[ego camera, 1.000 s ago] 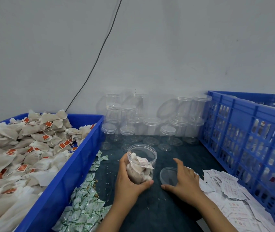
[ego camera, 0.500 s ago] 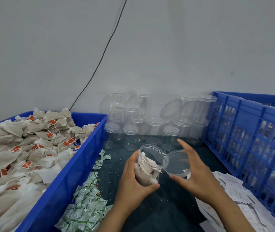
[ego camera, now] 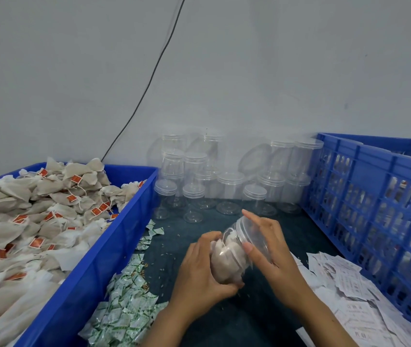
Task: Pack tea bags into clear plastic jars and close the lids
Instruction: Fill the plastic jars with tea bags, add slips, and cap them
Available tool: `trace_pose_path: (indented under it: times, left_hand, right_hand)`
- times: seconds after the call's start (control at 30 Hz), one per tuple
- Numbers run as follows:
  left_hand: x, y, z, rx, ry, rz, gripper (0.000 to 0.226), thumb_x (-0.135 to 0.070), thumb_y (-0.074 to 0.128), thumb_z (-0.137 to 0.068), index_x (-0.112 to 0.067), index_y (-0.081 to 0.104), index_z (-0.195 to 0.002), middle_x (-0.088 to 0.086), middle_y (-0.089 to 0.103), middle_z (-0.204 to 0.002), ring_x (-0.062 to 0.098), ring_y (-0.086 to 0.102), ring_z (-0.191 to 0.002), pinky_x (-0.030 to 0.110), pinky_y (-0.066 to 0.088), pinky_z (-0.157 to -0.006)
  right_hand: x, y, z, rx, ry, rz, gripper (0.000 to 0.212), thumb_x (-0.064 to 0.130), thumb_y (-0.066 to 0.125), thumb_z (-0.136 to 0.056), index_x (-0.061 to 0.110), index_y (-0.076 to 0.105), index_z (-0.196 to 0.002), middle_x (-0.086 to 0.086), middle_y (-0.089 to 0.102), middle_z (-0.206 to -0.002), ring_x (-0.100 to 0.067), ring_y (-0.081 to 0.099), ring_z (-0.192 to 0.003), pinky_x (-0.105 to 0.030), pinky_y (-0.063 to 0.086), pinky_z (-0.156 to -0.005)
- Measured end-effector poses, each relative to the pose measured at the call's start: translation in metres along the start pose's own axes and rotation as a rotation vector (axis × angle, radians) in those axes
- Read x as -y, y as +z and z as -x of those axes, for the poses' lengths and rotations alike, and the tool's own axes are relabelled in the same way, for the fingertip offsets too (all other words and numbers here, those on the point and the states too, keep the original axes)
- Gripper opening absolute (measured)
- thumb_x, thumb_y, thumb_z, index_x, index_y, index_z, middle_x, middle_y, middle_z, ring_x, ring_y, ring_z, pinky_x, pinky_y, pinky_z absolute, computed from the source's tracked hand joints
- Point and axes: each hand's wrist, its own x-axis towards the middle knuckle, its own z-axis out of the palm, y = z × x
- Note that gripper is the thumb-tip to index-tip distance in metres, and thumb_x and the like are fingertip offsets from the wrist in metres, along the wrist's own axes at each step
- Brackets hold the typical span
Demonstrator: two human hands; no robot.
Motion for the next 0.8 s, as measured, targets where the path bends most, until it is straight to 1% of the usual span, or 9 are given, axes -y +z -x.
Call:
trace_pose_path:
  times: [0.07,0.17,0.27,0.37,0.47,0.53,0.6,0.7,0.8]
  left_hand:
    - [0.002,0.001,0.000,0.004,-0.021,0.135,0.084,-0.042,0.086,-0.051,-0.051,0.043,-0.122,-0.028,0.048,-0.118,-0.003,0.051,-0.109,0.014,0.045,-0.086]
    - [0.002,0.003,-0.001,-0.028,-0.100,0.324,0.091,-0.027,0.095,-0.048,-0.042,0.049,-0.125,-0.011,0.036,-0.134,-0.004,0.048,-0.116,0.020,0.047,-0.095]
    - [-0.001,0.003,-0.004,-0.036,-0.315,0.660,0.093,-0.022,0.091,-0.052,-0.034,0.040,-0.129,0.002,0.049,-0.134,0.018,0.058,-0.117,0.036,0.051,-0.098]
    - [-0.005,0.001,-0.006,0.043,-0.397,0.957,0.083,-0.017,0.087,-0.066,-0.033,0.040,-0.133,0.008,0.064,-0.123,0.026,0.064,-0.111,0.037,0.054,-0.092]
    - [-0.011,0.002,-0.005,0.047,-0.396,1.136,0.075,-0.016,0.082,-0.072,-0.033,0.043,-0.134,0.005,0.062,-0.128,0.024,0.063,-0.112,0.039,0.055,-0.087]
    - [-0.014,0.002,-0.005,0.024,-0.381,1.188,0.074,-0.023,0.078,-0.070,-0.030,0.043,-0.135,0.006,0.060,-0.130,0.024,0.062,-0.112,0.040,0.055,-0.086]
    - [-0.014,0.001,-0.005,0.032,-0.408,1.185,0.077,-0.039,0.076,-0.065,-0.025,0.044,-0.134,0.012,0.060,-0.129,0.024,0.063,-0.104,0.036,0.056,-0.078]
    - [-0.014,-0.005,-0.005,0.155,-0.514,1.139,0.077,-0.058,0.068,-0.066,-0.014,0.055,-0.128,0.015,0.068,-0.104,0.019,0.063,-0.077,0.029,0.049,-0.059]
    - [-0.015,-0.010,-0.006,0.302,-0.589,1.103,0.056,-0.065,0.061,-0.076,-0.015,0.074,-0.098,0.012,0.066,-0.087,0.017,0.060,-0.065,0.023,0.039,-0.046]
  right_hand:
    - [-0.001,0.003,-0.003,-0.053,0.042,0.003,0.051,0.056,0.060,-0.085,0.051,0.043,-0.133,0.016,0.043,-0.122,0.013,0.044,-0.113,0.001,0.033,-0.087]
    - [-0.006,0.008,-0.006,-0.210,0.127,-0.020,0.043,0.032,0.065,-0.088,0.049,0.049,-0.124,0.007,0.049,-0.116,0.023,0.045,-0.096,0.005,0.034,-0.076]
    - [-0.007,0.011,-0.007,-0.291,0.183,-0.040,0.044,0.026,0.065,-0.088,0.045,0.052,-0.125,0.003,0.050,-0.109,0.023,0.046,-0.087,0.004,0.034,-0.072]
    - [-0.003,0.012,-0.007,-0.323,0.173,-0.098,0.045,0.032,0.066,-0.086,0.049,0.050,-0.125,0.009,0.049,-0.112,0.023,0.047,-0.092,0.002,0.034,-0.077]
    - [0.005,0.014,-0.007,-0.301,0.129,-0.140,0.053,0.057,0.060,-0.077,0.051,0.047,-0.128,0.011,0.047,-0.117,0.021,0.046,-0.102,-0.002,0.034,-0.084]
    - [0.009,0.013,-0.007,-0.281,0.030,-0.096,0.063,0.074,0.050,-0.079,0.046,0.043,-0.135,0.009,0.046,-0.116,0.013,0.046,-0.108,-0.002,0.033,-0.089]
    - [0.011,0.010,-0.007,-0.237,-0.055,-0.053,0.072,0.081,0.038,-0.078,0.043,0.039,-0.140,0.009,0.043,-0.116,0.006,0.046,-0.110,-0.002,0.032,-0.091]
    - [0.013,0.004,-0.008,-0.161,-0.130,-0.047,0.053,0.064,0.042,-0.087,0.050,0.041,-0.139,0.010,0.042,-0.119,0.001,0.047,-0.113,-0.004,0.034,-0.092]
    - [0.016,-0.003,-0.008,-0.099,-0.159,-0.028,0.049,0.053,0.048,-0.086,0.053,0.044,-0.135,0.011,0.042,-0.125,-0.006,0.046,-0.120,-0.006,0.034,-0.095]
